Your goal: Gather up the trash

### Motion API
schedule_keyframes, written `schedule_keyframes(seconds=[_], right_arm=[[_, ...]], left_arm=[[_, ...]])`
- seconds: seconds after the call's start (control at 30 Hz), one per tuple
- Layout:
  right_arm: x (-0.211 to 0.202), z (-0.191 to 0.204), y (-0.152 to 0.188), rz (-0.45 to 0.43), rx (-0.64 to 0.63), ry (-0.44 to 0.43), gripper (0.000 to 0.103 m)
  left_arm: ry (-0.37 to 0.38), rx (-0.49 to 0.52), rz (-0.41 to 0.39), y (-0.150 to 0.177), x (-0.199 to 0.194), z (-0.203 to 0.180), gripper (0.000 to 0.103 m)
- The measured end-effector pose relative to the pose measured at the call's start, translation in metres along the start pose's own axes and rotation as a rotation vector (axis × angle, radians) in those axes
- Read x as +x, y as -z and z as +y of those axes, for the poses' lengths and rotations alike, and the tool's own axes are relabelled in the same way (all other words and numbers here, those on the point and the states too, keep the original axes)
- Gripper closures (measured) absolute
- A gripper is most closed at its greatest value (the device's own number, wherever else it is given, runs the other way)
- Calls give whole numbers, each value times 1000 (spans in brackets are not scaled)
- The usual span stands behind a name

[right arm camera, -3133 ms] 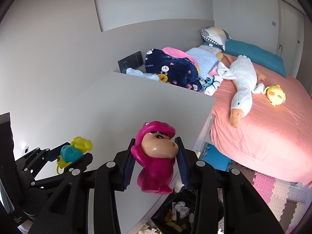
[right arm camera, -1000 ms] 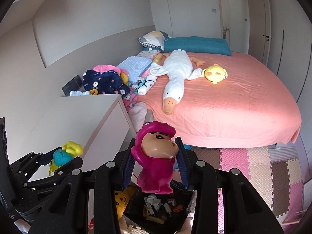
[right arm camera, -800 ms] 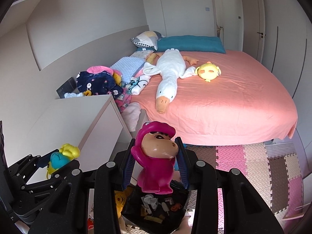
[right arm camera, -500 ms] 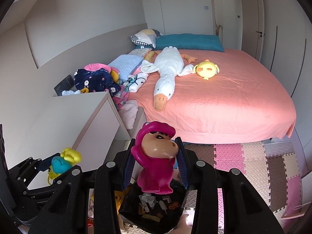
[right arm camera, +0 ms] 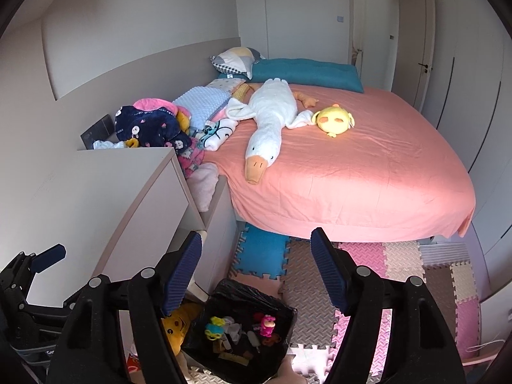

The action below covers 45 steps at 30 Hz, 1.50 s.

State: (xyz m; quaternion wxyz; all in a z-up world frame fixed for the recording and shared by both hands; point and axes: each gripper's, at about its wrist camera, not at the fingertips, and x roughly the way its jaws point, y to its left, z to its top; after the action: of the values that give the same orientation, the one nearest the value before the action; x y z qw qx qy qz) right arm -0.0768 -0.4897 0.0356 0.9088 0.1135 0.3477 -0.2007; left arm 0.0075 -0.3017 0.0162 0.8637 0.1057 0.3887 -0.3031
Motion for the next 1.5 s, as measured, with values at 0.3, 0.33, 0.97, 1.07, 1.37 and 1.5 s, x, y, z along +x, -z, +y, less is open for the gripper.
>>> schedule_keyframes(seconds=[0.3,0.33,0.97,1.07,1.37,1.5], right_arm=[[-1,1,1,4,-7,-5,32],[-2,1,1,3,-7,-6,32],[-3,2,1,1,-8,-6,32],[-3,2,1,1,-7,-5,32],[-4,3,1,4,-3,-3,32],[-4,3,1,4,-2,-3,32]], left_arm=[[-21,-11,0,2,0,3,7],[-25,-11,-3,2,0,3,7],[-14,12,-32,2,-9,0,7],[-11,16,-35,2,-9,-1,7],[1,34,-52,2,-14,-5,7],[-11,33,-47,2,-12,-4,7]])
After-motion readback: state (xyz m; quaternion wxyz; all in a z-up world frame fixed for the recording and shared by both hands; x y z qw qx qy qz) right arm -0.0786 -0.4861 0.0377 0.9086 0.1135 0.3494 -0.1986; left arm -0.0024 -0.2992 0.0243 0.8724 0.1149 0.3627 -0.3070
